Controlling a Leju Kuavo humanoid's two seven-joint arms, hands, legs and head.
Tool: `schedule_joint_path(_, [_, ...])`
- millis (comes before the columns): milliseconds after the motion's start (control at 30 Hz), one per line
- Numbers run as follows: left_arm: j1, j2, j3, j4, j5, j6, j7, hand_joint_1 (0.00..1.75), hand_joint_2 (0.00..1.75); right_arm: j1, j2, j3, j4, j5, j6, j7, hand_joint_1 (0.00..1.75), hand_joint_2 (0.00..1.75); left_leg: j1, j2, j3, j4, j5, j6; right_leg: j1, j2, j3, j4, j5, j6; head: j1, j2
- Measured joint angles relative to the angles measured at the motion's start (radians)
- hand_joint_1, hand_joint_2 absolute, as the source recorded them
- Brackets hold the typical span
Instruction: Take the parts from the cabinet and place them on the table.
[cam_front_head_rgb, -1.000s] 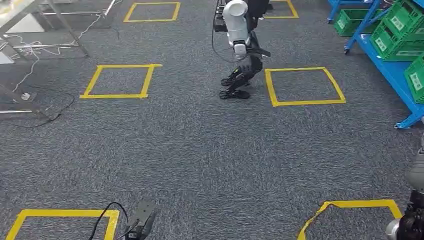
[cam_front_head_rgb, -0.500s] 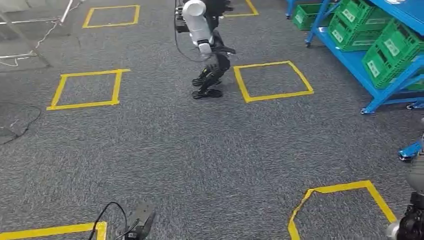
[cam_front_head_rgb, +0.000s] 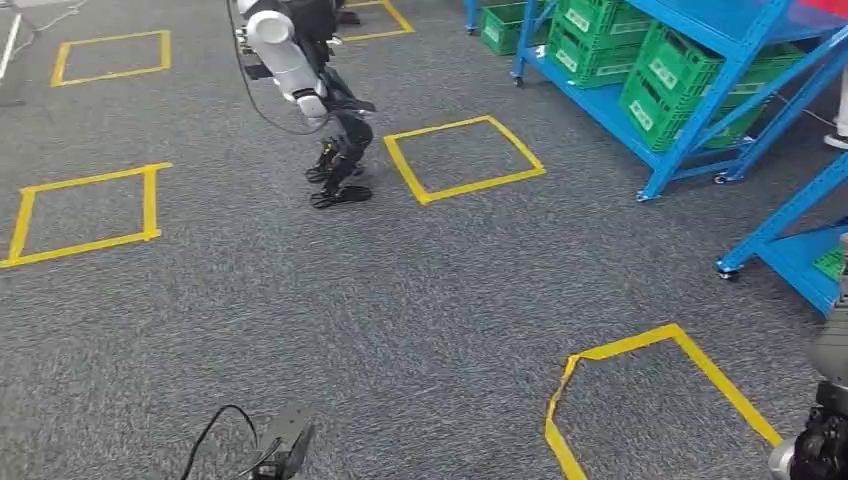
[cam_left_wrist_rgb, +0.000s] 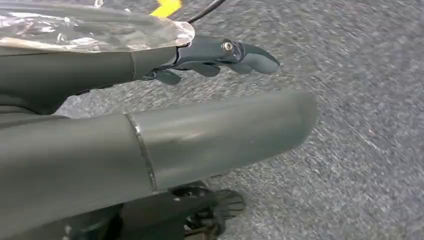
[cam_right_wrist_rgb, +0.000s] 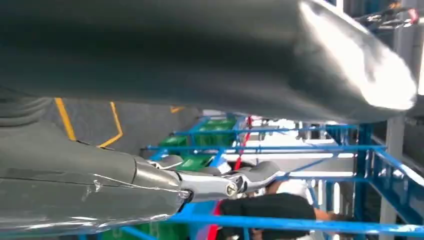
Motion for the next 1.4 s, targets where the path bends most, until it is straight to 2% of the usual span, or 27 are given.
schedule_joint_path(67, [-0.002, -0.002, 0.000, 0.000, -0.001, 0.000, 0.002, 0.00, 0.00, 0.002, 0.000, 0.000, 0.000, 0.000, -0.002, -0.001, 0.00, 0.00, -0.005, 0.020, 0.001, 0.000, -0.001, 0.005, -0.007, 0.028, -0.004, -0.007, 0.006, 0.013, 0.001, 0.000])
schedule_joint_path(100, [-0.003, -0.005, 0.000, 0.000, -0.002, -0.001, 0.002, 0.00, 0.00, 0.003, 0.000, 0.000, 0.000, 0.000, -0.002, -0.002, 0.00, 0.00, 0.004, 0.035, 0.005, -0.016, 0.007, 0.012, 0.000, 0.024, -0.014, -0.006, 0.006, 0.018, 0.002, 0.000])
schedule_joint_path(133, [-0.005, -0.002, 0.000, 0.000, -0.002, -0.001, 0.003, 0.00, 0.00, 0.004, 0.000, -0.002, 0.000, 0.002, -0.003, -0.003, 0.00, 0.00, 0.004, 0.049, 0.010, -0.025, 0.010, 0.015, 0.005, -0.043, -0.019, 0.015, -0.012, 0.021, 0.003, 0.000])
schedule_joint_path(167, [-0.005, -0.002, 0.000, 0.000, -0.003, -0.001, 0.003, 0.00, 0.00, 0.000, 0.000, -0.002, 0.000, 0.002, -0.003, -0.003, 0.00, 0.00, 0.002, 0.060, 0.011, -0.028, 0.011, 0.020, 0.008, -0.090, -0.042, 0.067, -0.049, 0.024, 0.015, 0.000])
schedule_joint_path(233, [-0.003, -0.002, 0.000, 0.000, -0.005, -0.002, 0.004, 0.00, 0.00, 0.000, 0.000, 0.000, 0.000, 0.003, -0.003, -0.003, 0.00, 0.00, -0.001, 0.087, 0.011, -0.028, 0.009, 0.023, 0.003, -0.112, -0.113, 0.225, -0.126, 0.029, 0.015, 0.000])
schedule_joint_path(300, [-0.002, -0.002, 0.000, 0.000, -0.006, -0.002, 0.004, 0.00, 0.00, 0.001, 0.000, 0.000, 0.003, 0.003, -0.003, -0.003, 0.00, 0.00, -0.002, 0.116, 0.011, -0.026, 0.008, 0.022, -0.002, -0.115, -0.151, 0.315, -0.147, 0.034, 0.015, 0.000])
schedule_joint_path(333, [-0.002, -0.002, 0.000, 0.000, -0.006, -0.002, 0.004, 0.00, 0.00, 0.001, 0.000, 0.000, 0.004, 0.003, -0.003, -0.003, 0.00, 0.00, -0.001, 0.131, 0.011, -0.025, 0.005, 0.020, -0.005, -0.119, -0.135, 0.285, -0.122, 0.036, 0.015, 0.000])
schedule_joint_path(400, [-0.003, -0.004, 0.000, 0.000, -0.005, -0.002, 0.005, 0.00, 0.00, 0.001, 0.000, 0.000, 0.004, 0.003, -0.003, -0.003, 0.00, 0.00, 0.001, 0.155, 0.015, -0.019, -0.002, 0.013, -0.009, -0.143, -0.041, 0.113, -0.035, 0.038, 0.015, 0.000])
schedule_joint_path(433, [-0.003, -0.004, 0.000, 0.000, -0.005, -0.003, 0.006, 0.00, 0.00, 0.001, 0.000, 0.000, 0.004, 0.003, -0.003, -0.003, 0.00, 0.00, 0.000, 0.165, 0.017, -0.015, -0.007, 0.008, -0.009, -0.184, 0.005, 0.025, -0.009, 0.038, 0.015, 0.000])
schedule_joint_path(467, [-0.003, -0.004, 0.000, 0.000, -0.005, -0.003, 0.006, 0.00, 0.00, -0.001, 0.000, 0.001, 0.004, 0.003, -0.003, -0.003, 0.00, 0.00, -0.007, 0.173, 0.016, -0.010, -0.011, 0.001, 0.007, -0.209, 0.016, 0.002, -0.028, 0.036, 0.018, 0.000])
schedule_joint_path(500, [-0.004, -0.004, 0.000, 0.000, -0.005, -0.005, 0.006, 0.00, 0.00, 0.000, 0.000, 0.001, 0.004, 0.003, -0.003, -0.004, 0.00, 0.00, -0.010, 0.183, 0.015, -0.005, -0.012, -0.001, 0.001, -0.192, 0.013, 0.000, -0.020, 0.020, 0.013, 0.000])
schedule_joint_path(600, [-0.006, -0.005, 0.000, 0.000, -0.005, -0.005, 0.007, 0.00, 0.00, 0.003, 0.000, 0.000, 0.003, 0.003, -0.004, -0.004, 0.00, 0.00, -0.008, 0.217, 0.024, -0.007, -0.015, -0.013, 0.006, -0.154, 0.009, -0.002, -0.017, 0.003, 0.011, 0.000])
schedule_joint_path(667, [-0.008, -0.004, 0.000, 0.000, -0.005, -0.005, 0.007, 0.00, 0.00, 0.002, 0.000, 0.000, 0.002, 0.003, -0.004, -0.005, 0.00, 0.00, 0.002, 0.120, 0.005, 0.048, -0.059, -0.026, -0.003, -0.137, 0.016, -0.006, -0.010, -0.009, 0.006, 0.000])
schedule_joint_path(733, [-0.004, -0.005, 0.000, 0.000, -0.005, -0.005, 0.007, 0.00, 0.00, 0.003, 0.000, 0.001, 0.002, 0.003, -0.004, -0.004, 0.00, 0.00, 0.003, 0.091, -0.077, 0.220, -0.141, -0.030, -0.003, -0.117, 0.013, -0.006, -0.007, -0.014, 0.000, 0.000])
schedule_joint_path(800, [0.001, -0.005, 0.000, 0.000, -0.005, -0.005, 0.008, 0.00, 0.00, 0.004, 0.000, 0.002, 0.002, 0.003, -0.004, -0.004, 0.00, 0.00, 0.003, 0.088, -0.144, 0.342, -0.171, -0.031, 0.000, -0.089, 0.011, -0.006, -0.006, -0.016, -0.001, 0.000])
schedule_joint_path(833, [0.001, -0.005, 0.000, 0.000, -0.005, -0.005, 0.008, 0.00, 0.00, 0.004, 0.000, 0.002, 0.002, 0.003, -0.004, -0.004, 0.00, 0.00, 0.002, 0.088, -0.142, 0.327, -0.147, -0.028, 0.000, -0.075, 0.011, -0.006, -0.005, -0.016, -0.001, 0.000])
schedule_joint_path(900, [0.000, -0.005, 0.000, 0.000, -0.005, -0.005, 0.008, 0.00, 0.00, 0.004, 0.000, 0.002, 0.002, 0.003, -0.004, -0.004, 0.00, 0.00, 0.002, 0.075, -0.077, 0.174, -0.055, -0.017, 0.000, -0.046, 0.013, -0.006, -0.004, -0.015, -0.002, 0.000])
schedule_joint_path(933, [-0.001, -0.004, 0.000, 0.000, -0.005, -0.005, 0.008, 0.00, 0.00, 0.004, 0.000, 0.003, 0.002, 0.003, -0.004, -0.004, 0.00, 0.00, 0.001, 0.044, -0.034, 0.079, -0.011, -0.010, 0.000, -0.034, 0.013, -0.006, -0.003, -0.014, -0.003, 0.000])
schedule_joint_path(967, [0.000, 0.000, 0.000, 0.000, -0.005, -0.005, 0.008, 0.00, 0.00, 0.003, 0.000, 0.003, 0.002, 0.003, -0.004, -0.004, 0.00, 0.00, 0.003, -0.011, -0.006, 0.015, 0.002, -0.001, -0.001, -0.026, 0.011, -0.006, -0.002, -0.011, -0.002, 0.000])
schedule_joint_path(1100, [-0.001, -0.003, 0.000, 0.000, -0.002, -0.005, 0.008, 0.00, 0.00, 0.005, 0.000, 0.003, 0.001, 0.003, -0.004, -0.004, 0.00, 0.00, -0.001, 0.028, 0.002, -0.007, 0.003, 0.004, -0.006, 0.023, -0.001, -0.011, 0.006, 0.014, -0.002, 0.000])
schedule_joint_path(1133, [-0.003, -0.008, 0.000, 0.000, -0.002, -0.005, 0.008, 0.00, 0.00, 0.005, 0.000, 0.002, 0.001, 0.003, -0.004, -0.004, 0.00, 0.00, 0.012, 0.047, 0.006, -0.025, 0.010, 0.012, -0.005, 0.019, -0.008, -0.005, 0.001, 0.017, -0.001, 0.000])
schedule_joint_path(1167, [-0.005, -0.006, 0.000, 0.000, -0.001, -0.005, 0.008, 0.00, 0.00, 0.005, 0.000, 0.001, 0.000, 0.003, -0.004, -0.005, 0.00, 0.00, 0.009, 0.056, 0.009, -0.030, 0.013, 0.015, 0.004, -0.048, -0.022, 0.027, -0.025, 0.021, 0.003, 0.000])
schedule_joint_path(1200, [-0.004, -0.006, 0.000, 0.000, -0.001, -0.005, 0.006, 0.00, 0.00, 0.003, 0.000, 0.000, 0.000, 0.003, -0.004, -0.004, 0.00, 0.00, 0.006, 0.068, 0.010, -0.031, 0.013, 0.018, 0.004, -0.085, -0.052, 0.093, -0.066, 0.024, 0.013, 0.000])
schedule_joint_path(1267, [0.001, -0.006, 0.000, 0.000, -0.001, -0.007, 0.004, 0.00, 0.00, 0.007, 0.000, 0.003, 0.000, 0.003, -0.004, -0.003, 0.00, 0.00, 0.002, 0.095, 0.009, -0.031, 0.011, 0.020, -0.002, -0.112, -0.126, 0.260, -0.143, 0.029, 0.013, 0.000])
schedule_joint_path(1300, [0.003, -0.006, 0.000, 0.000, 0.000, -0.008, 0.002, 0.00, 0.00, 0.007, 0.000, 0.003, 0.000, 0.003, -0.004, -0.003, 0.00, 0.00, 0.002, 0.110, 0.009, -0.030, 0.010, 0.021, -0.003, -0.116, -0.148, 0.314, -0.157, 0.032, 0.013, 0.000])
schedule_joint_path(1333, [0.004, -0.006, 0.000, 0.000, 0.000, -0.008, 0.002, 0.00, 0.00, 0.008, 0.000, 0.003, 0.000, 0.003, -0.004, -0.003, 0.00, 0.00, 0.002, 0.122, 0.009, -0.030, 0.009, 0.020, -0.004, -0.118, -0.148, 0.316, -0.147, 0.035, 0.013, 0.000])
schedule_joint_path(1400, [0.002, -0.008, 0.000, 0.000, 0.000, -0.009, -0.002, 0.00, 0.00, 0.008, 0.000, 0.003, 0.000, 0.003, -0.004, -0.003, 0.00, 0.00, 0.003, 0.148, 0.011, -0.026, 0.004, 0.015, -0.009, -0.129, -0.074, 0.184, -0.069, 0.037, 0.013, 0.000])
